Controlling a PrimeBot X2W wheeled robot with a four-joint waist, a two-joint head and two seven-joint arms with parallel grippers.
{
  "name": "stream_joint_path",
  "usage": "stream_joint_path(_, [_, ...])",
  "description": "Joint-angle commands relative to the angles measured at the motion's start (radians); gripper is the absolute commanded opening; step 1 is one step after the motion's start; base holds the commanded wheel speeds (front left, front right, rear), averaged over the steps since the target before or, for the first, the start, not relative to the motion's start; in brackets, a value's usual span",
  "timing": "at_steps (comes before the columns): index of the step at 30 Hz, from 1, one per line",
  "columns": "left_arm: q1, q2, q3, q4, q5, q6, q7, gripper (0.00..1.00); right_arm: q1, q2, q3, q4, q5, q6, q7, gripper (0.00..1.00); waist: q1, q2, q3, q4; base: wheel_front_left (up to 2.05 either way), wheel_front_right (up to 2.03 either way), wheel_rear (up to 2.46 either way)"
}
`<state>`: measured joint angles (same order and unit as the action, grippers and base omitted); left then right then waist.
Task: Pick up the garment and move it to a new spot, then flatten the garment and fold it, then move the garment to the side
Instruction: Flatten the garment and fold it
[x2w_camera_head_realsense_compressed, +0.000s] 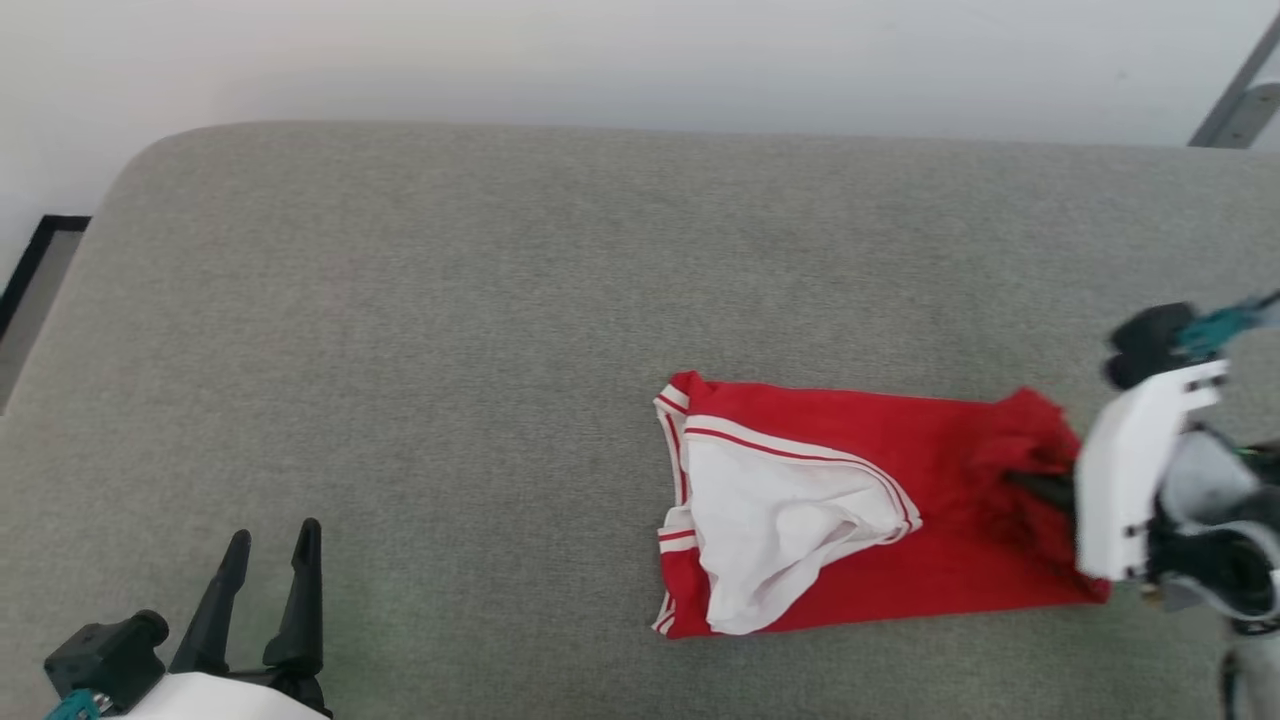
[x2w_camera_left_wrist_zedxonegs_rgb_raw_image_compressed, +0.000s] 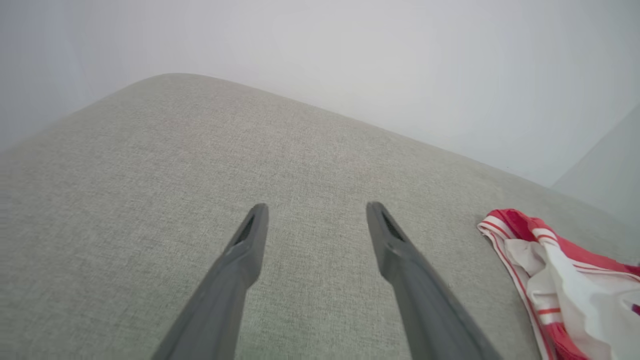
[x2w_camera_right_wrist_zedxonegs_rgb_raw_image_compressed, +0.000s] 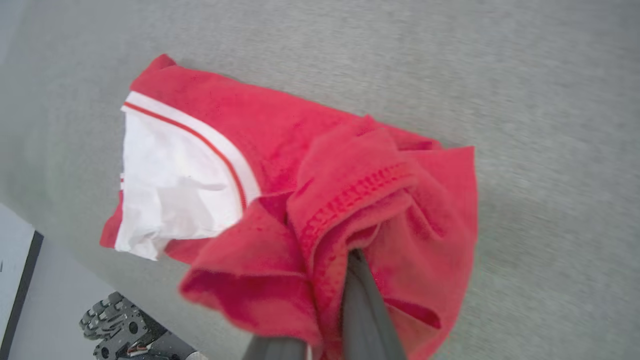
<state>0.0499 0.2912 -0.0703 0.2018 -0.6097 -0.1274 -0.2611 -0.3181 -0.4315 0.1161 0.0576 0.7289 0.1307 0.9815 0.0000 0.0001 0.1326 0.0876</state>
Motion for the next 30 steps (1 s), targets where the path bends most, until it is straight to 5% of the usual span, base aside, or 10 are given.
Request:
stream_joint_path(1, [-0.006, 0.006, -0.004, 0.000, -0.008, -0.003, -0.005, 1.00, -0.009, 0.010, 0.019, -0.010, -0.002, 0.000, 0.000, 0.00, 0.0000, -0.0001, 0.000, 0.013, 0.00, 0.00, 0.00])
stream_joint_path(12, [-0.051, 0.005, -0.065, 0.025, -0.029, -0.003, -0.005, 1.00, -0.105, 0.079, 0.227, 0.103, -0.006, 0.000, -0.070, 0.00, 0.0000, -0.0001, -0.005, 0.109, 0.00, 0.00, 0.00])
stream_joint_path(13, [-0.054, 0.004, -0.071, 0.027, -0.031, -0.003, -0.005, 1.00, -0.110, 0.082, 0.238, 0.119, -0.009, 0.000, -0.078, 0.14, 0.0000, -0.0001, -0.006, 0.117, 0.00, 0.00, 0.00])
stream_joint_path(14, [-0.054, 0.005, -0.074, 0.030, -0.033, -0.003, -0.005, 1.00, -0.120, 0.086, 0.251, 0.134, -0.008, 0.000, -0.088, 0.41, 0.0000, -0.0001, -0.007, 0.123, 0.00, 0.00, 0.00])
stream_joint_path(15, [-0.053, 0.004, -0.076, 0.034, -0.037, -0.003, -0.005, 1.00, -0.129, 0.089, 0.260, 0.144, -0.008, 0.000, -0.099, 0.78, 0.0000, -0.0001, -0.008, 0.127, 0.00, 0.00, 0.00])
stream_joint_path(16, [-0.055, 0.003, -0.078, 0.036, -0.042, -0.003, -0.005, 1.00, -0.136, 0.092, 0.267, 0.157, -0.004, 0.000, -0.108, 1.00, 0.0000, -0.0001, -0.010, 0.129, 0.00, 0.00, 0.00])
stream_joint_path(30, [-0.012, 0.006, -0.014, 0.011, -0.049, -0.003, -0.005, 1.00, -0.152, 0.036, 0.246, 0.086, 0.035, 0.000, -0.187, 1.00, 0.0000, -0.0001, -0.033, 0.061, 0.00, 0.00, 0.00])
